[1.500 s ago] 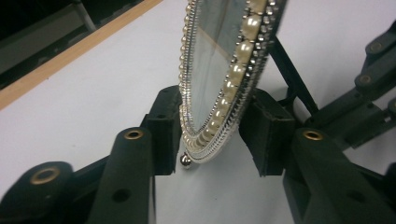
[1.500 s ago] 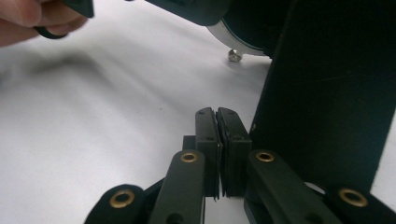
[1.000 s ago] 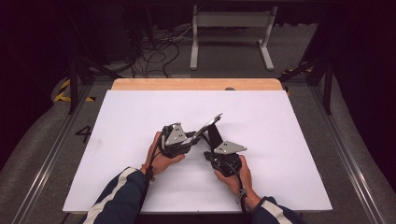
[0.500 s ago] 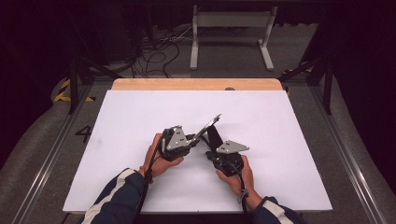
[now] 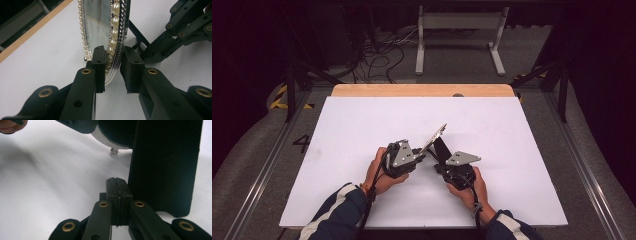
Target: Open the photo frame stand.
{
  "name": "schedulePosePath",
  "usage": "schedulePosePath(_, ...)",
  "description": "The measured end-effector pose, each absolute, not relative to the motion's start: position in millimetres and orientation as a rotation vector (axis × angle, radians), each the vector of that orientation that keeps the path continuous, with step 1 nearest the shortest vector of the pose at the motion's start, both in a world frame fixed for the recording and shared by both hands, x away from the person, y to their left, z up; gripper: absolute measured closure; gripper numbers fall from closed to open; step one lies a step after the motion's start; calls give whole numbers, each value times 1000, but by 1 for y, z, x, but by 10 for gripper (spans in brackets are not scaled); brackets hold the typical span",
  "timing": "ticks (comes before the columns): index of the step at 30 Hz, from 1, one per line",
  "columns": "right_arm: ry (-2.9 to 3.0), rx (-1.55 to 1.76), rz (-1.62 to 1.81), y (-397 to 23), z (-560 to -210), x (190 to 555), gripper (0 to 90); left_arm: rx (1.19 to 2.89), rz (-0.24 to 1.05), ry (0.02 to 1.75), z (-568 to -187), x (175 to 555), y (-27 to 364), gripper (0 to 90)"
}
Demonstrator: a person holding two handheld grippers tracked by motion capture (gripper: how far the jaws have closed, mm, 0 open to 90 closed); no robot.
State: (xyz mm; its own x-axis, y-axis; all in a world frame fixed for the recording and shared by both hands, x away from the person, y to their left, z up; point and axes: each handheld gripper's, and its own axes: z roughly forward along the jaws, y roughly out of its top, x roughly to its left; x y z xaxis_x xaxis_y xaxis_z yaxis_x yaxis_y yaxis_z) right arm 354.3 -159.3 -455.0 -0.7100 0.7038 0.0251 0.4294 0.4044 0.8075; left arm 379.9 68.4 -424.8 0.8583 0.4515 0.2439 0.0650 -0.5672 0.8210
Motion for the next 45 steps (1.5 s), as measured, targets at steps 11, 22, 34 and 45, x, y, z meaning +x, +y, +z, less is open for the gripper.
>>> schedulePosePath(11, 2333, 1019, 1185, -171, -454, 360, 900, 2072, 451, 392, -429, 385, 71, 732)
schedulePosePath(22, 2313, 1014, 1172, -178, -456, 363, 900, 2062, 424, 375, -427, 384, 73, 770)
schedulePosePath(34, 2303, 1021, 1168, -181, -456, 365, 900, 2072, 403, 370, -426, 383, 69, 765)
schedulePosePath(45, 2283, 1021, 1187, -190, -455, 368, 900, 2067, 389, 341, -424, 381, 66, 773)
